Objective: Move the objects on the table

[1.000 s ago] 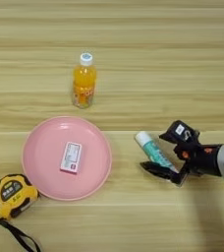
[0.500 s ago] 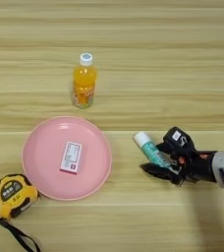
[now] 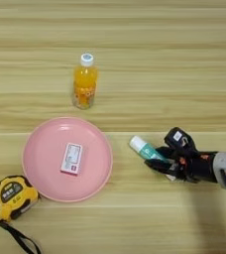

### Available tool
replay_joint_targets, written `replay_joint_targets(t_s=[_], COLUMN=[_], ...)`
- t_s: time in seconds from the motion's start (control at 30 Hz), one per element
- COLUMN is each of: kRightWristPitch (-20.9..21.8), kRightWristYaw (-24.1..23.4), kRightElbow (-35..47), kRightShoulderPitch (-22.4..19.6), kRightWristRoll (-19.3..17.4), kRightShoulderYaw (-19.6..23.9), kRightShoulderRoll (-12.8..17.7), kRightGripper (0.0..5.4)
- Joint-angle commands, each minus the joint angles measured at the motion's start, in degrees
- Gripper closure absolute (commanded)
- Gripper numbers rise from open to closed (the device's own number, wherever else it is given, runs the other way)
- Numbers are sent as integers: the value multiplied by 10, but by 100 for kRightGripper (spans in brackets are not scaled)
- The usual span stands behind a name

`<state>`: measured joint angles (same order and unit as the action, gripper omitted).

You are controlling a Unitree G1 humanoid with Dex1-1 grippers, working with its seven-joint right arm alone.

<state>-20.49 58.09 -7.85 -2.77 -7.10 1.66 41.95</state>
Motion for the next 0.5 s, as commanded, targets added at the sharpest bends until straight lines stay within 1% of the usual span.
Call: replay_joint_targets(t_s=[0.03, 0.33, 0.5], kRightWristPitch=[26, 49, 63], kRightWristYaw=[-30, -60, -102], kRightElbow=[1, -6, -13], kRightShoulderPitch=[-50, -75, -111], kRightWristRoll=[3, 0, 0], kRightShoulderYaw=[19, 31, 45], kRightShoulderRoll=[11, -10, -31], kRightGripper=[372, 372, 372])
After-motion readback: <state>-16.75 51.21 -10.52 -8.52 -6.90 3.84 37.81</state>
